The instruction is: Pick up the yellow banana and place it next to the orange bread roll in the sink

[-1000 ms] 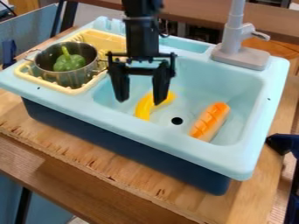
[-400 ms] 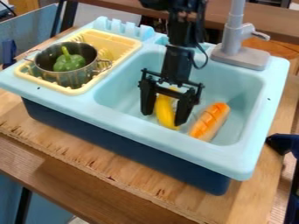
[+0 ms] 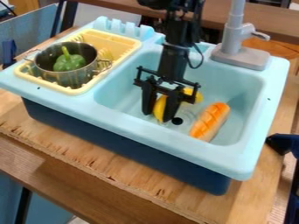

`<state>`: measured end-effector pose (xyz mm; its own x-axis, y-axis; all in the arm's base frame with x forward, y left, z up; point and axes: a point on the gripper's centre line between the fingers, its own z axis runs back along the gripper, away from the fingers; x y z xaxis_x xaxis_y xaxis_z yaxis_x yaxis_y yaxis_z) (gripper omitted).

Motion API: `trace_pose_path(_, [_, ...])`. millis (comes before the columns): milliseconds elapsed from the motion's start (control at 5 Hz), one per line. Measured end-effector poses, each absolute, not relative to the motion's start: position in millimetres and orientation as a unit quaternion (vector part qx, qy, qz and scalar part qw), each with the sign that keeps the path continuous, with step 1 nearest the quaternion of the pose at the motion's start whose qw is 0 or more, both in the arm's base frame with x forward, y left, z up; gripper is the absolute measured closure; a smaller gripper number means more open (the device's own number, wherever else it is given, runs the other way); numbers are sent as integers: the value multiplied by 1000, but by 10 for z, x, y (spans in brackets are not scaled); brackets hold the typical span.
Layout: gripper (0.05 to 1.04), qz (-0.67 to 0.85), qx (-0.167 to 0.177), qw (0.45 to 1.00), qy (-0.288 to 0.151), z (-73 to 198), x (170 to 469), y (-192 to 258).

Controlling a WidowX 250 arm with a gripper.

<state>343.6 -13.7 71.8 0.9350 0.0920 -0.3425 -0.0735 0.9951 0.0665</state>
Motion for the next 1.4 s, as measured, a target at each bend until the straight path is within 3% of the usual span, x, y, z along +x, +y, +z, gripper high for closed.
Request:
trace_pose_path(200, [717, 65, 30, 986, 150, 928, 3398, -123])
trace_pose_path(400, [719, 54, 28, 992, 112, 1200, 3355, -304])
trace_pose_path(600, [720, 47, 10, 994, 95, 1282, 3316, -490])
trace_pose_path(800, [720, 47, -18, 991, 121, 1136, 3237, -577])
trace_pose_path(1000, [720, 85, -18, 984, 158, 964, 3084, -419])
trace_pose_path(1400, [720, 120, -27, 979, 161, 905, 3028, -253])
